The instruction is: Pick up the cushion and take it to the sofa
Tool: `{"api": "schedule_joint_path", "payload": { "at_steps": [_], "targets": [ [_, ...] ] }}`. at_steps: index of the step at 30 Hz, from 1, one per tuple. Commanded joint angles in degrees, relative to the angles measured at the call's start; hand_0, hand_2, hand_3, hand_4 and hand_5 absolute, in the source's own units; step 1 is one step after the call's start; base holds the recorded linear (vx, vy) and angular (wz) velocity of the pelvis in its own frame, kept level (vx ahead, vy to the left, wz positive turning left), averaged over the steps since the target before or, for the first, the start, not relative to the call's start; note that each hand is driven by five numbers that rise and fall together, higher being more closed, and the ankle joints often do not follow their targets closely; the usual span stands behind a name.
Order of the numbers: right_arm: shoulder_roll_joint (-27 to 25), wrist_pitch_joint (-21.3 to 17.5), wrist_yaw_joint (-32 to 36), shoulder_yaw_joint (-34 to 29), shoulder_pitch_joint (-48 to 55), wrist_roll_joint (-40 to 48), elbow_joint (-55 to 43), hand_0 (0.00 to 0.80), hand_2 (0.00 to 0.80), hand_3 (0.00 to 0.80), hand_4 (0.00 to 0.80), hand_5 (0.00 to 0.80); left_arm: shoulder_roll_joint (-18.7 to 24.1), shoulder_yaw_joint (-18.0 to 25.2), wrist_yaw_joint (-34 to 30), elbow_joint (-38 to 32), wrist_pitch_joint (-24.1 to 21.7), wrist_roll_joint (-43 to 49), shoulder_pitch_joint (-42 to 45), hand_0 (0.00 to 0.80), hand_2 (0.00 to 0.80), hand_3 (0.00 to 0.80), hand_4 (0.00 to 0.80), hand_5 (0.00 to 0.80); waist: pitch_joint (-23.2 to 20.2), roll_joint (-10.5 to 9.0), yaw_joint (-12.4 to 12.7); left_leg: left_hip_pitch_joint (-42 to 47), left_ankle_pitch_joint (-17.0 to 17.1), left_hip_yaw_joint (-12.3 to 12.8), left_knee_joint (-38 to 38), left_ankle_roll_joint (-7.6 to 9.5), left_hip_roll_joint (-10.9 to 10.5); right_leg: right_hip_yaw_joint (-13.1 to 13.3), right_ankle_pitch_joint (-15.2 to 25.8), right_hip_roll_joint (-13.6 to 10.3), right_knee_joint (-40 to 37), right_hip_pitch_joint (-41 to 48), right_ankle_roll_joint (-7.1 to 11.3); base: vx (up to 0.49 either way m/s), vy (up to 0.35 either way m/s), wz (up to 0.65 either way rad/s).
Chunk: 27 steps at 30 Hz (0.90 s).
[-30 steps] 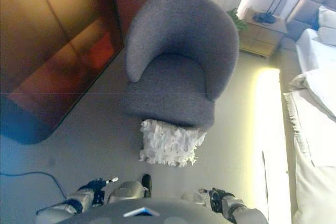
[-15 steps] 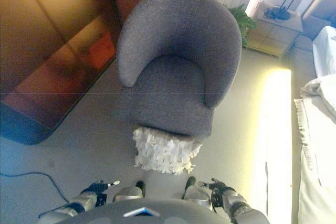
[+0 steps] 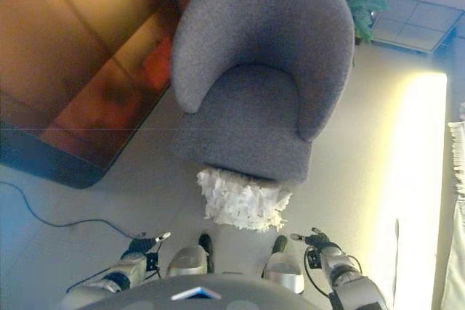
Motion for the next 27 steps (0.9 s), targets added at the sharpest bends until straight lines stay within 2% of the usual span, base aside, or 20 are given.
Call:
{"api": "schedule_joint_path", "payload": {
  "at_steps": [1,2,3,6,8,10,13,14,16,19,23,27],
  "targets": [
    [0.8,-2.9,-7.3,2.6,-12.8,0.6,-1.7,0.000,0.000,0.000,0.000,0.000,3.7,-3.9,5.8,-1.9,-2.4,-1.6,-11.8,0.000,0.000,0.000,0.000,0.000,8.8,-2.00,-2.3,-9.0,-0.2,-2.0,4.9,0.76,-0.2,2.1,-5.6,-3.6,7.7,-7.1,0.38,-0.329,0.073,0.05],
    [0.9,-2.9,-9.0,3.5,-15.4,0.7,-2.0,0.000,0.000,0.000,0.000,0.000,4.4,-5.0,7.3,-2.2,-2.1,-2.6,-14.4,0.000,0.000,0.000,0.000,0.000,10.4,-2.15,-2.5,-11.5,-0.3,-2.2,5.9,0.94,-0.5,2.8,-5.1,-3.9,8.8,-9.9,0.77,-0.273,0.047,0.16],
    [0.5,1.0,-9.4,4.1,-18.0,0.3,-2.2,0.000,0.000,0.000,0.000,0.000,5.3,-5.9,8.6,-2.9,-2.1,-3.7,-17.1,0.000,0.000,0.000,0.000,0.000,12.2,-2.35,-2.6,-14.4,-0.5,-2.5,7.1,1.12,-0.8,3.5,-4.6,-4.3,9.9,-13.0,1.27,-0.214,0.044,0.14],
    [-0.8,-2.5,-12.1,5.2,-20.7,-0.3,-4.2,0.000,0.000,0.000,0.000,0.000,6.9,-7.4,10.8,-6.0,-2.0,-4.5,-22.0,0.000,0.000,0.000,0.000,0.000,16.7,-2.66,-3.2,-20.8,-1.0,-2.8,9.9,1.75,-2.0,5.3,-3.4,-5.0,12.0,-19.8,2.56,-0.156,0.065,0.01],
    [-2.0,-3.2,-14.3,5.8,-20.8,-1.4,-7.5,0.000,0.000,0.000,0.000,0.000,7.5,-8.0,12.4,-8.3,-2.9,-4.8,-23.3,0.000,0.000,0.000,0.000,0.000,19.2,-2.47,-3.8,-23.3,-0.9,-2.8,9.9,2.12,-2.7,5.9,-2.6,-4.9,11.9,-22.5,2.92,-0.108,0.072,-0.08],
    [-2.0,-4.8,-16.3,6.1,-21.0,-1.9,-9.5,0.000,0.000,0.000,0.000,0.000,5.2,-8.6,16.2,-5.5,-6.8,-3.6,-25.5,0.000,0.000,0.000,0.000,0.000,19.5,-3.00,-4.3,-28.4,-0.5,-3.4,10.0,2.79,-3.2,6.7,-3.6,-3.3,15.0,-27.8,2.32,-0.052,0.011,0.00],
    [-5.5,-5.2,-16.9,6.1,-22.0,-2.6,-13.4,0.000,0.000,0.000,0.000,0.000,10.5,-6.9,10.1,-4.0,-9.3,-4.5,-29.8,0.000,0.000,0.000,0.000,0.000,19.5,-2.81,-5.6,-33.7,0.2,-3.2,10.7,2.34,-3.6,7.8,-2.9,-3.0,15.2,-33.4,2.07,0.005,0.084,0.03],
    [-7.4,-4.3,-16.9,6.4,-22.4,-2.4,-15.5,0.000,0.000,0.000,0.000,0.000,12.0,-7.3,8.9,-4.7,-9.1,-5.1,-31.0,0.000,0.000,0.000,0.000,0.000,19.5,-2.40,-5.8,-35.4,0.4,-2.9,11.0,2.34,-3.8,8.3,-2.3,-3.1,15.0,-35.3,2.09,0.003,0.111,-0.04],
    [-10.6,-3.1,-17.9,6.6,-23.3,-2.0,-19.5,0.000,0.000,0.000,0.000,0.000,13.9,-9.0,10.4,-10.5,-8.5,-5.2,-32.0,0.000,0.000,0.000,0.000,0.000,19.5,-1.73,-6.0,-40.2,0.6,-3.0,12.4,2.36,-3.8,9.5,-1.5,-2.8,15.1,-40.4,2.16,0.008,0.057,-0.15],
    [-13.4,-2.8,-19.2,6.6,-24.5,-0.5,-22.9,0.000,0.000,0.000,0.000,0.000,15.3,-9.9,12.8,-16.0,-8.4,-3.7,-32.7,0.000,0.000,0.000,0.000,0.000,19.5,-1.84,-6.0,-46.0,0.6,-3.4,15.1,2.63,-3.5,10.6,-0.9,-2.4,16.5,-45.8,1.93,-0.021,-0.022,-0.11],
    [-16.0,-4.6,-20.0,5.5,-25.1,-0.4,-25.1,0.000,0.000,0.000,0.000,0.000,16.4,-11.2,15.4,-20.6,-7.5,-1.8,-33.7,0.000,0.000,0.000,0.000,0.000,19.5,-1.64,-6.3,-53.9,-0.6,-4.3,20.4,3.05,-3.2,11.7,-1.0,-2.5,21.0,-53.8,1.45,0.000,0.000,0.00],
    [-18.3,-7.0,-19.7,5.3,-28.4,0.2,-23.0,0.000,0.000,0.000,0.000,0.000,18.1,-11.3,15.0,-20.0,-8.3,-0.6,-36.2,0.000,0.000,0.000,0.000,0.000,19.5,-1.49,-6.5,-60.2,-2.3,-4.7,24.4,3.34,-2.5,12.3,-1.5,-2.8,24.7,-60.5,1.19,-0.012,-0.007,0.10]
  ]
}}
